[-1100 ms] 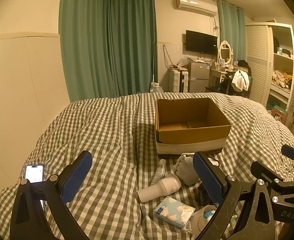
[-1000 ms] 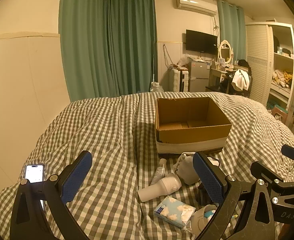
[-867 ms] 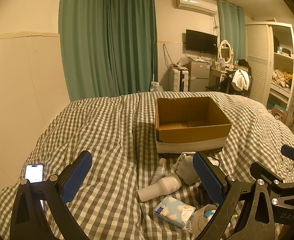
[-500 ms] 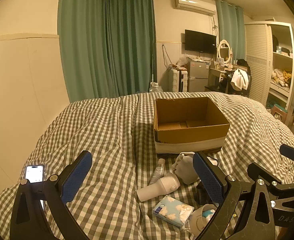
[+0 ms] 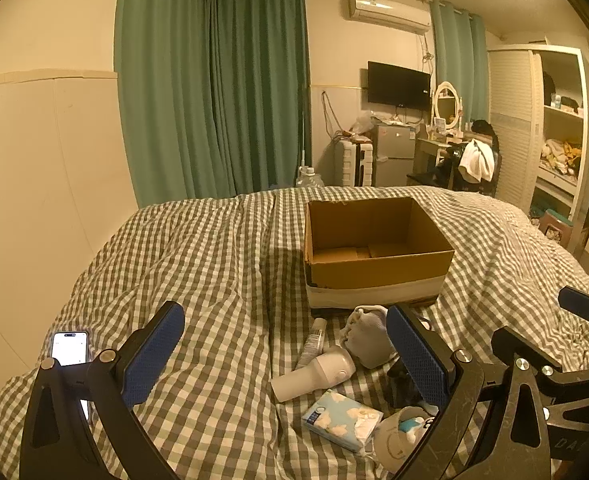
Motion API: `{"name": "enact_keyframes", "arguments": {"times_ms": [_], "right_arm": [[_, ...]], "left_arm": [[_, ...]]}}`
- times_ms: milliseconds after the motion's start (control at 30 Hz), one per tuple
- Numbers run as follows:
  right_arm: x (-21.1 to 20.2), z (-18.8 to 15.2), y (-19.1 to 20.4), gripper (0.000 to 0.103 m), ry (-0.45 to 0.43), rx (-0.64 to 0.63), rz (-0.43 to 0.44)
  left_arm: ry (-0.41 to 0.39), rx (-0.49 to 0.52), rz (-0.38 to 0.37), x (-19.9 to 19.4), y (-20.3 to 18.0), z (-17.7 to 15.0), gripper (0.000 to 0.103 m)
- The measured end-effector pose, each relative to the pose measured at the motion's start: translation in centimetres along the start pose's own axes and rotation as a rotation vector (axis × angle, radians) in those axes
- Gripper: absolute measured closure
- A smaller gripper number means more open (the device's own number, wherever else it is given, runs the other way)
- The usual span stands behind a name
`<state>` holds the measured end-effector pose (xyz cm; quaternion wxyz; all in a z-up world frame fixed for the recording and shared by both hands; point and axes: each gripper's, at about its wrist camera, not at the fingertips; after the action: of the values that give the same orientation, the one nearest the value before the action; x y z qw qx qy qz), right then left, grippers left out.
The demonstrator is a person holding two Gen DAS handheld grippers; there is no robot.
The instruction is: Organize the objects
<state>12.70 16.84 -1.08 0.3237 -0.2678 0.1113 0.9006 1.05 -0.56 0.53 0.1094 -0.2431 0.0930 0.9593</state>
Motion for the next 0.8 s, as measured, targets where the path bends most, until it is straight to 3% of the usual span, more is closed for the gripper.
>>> {"name": "enact_keyframes", "arguments": {"times_ms": [533,800], "right_arm": [[-1.2,-0.6,0.9,0.0,0.039,-0.003,-0.006],[2.2,-3.5,0.4,0.0,0.17,0.006,-0.011]], "left_arm": [[0.069,0.022,-0.01,0.6,0.7,-1.7,0.0],[0.177,0.05,-0.066,3.6,0.0,-4.7,0.001]]}}
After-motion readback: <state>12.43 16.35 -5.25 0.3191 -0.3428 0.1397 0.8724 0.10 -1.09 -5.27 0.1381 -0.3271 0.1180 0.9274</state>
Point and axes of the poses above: each gripper's, at about its wrist camera, not at the fingertips, and x roughly the way its jaws point, y to its left, z to its top, and after that the axes turned 7 degrees about x, right-handed
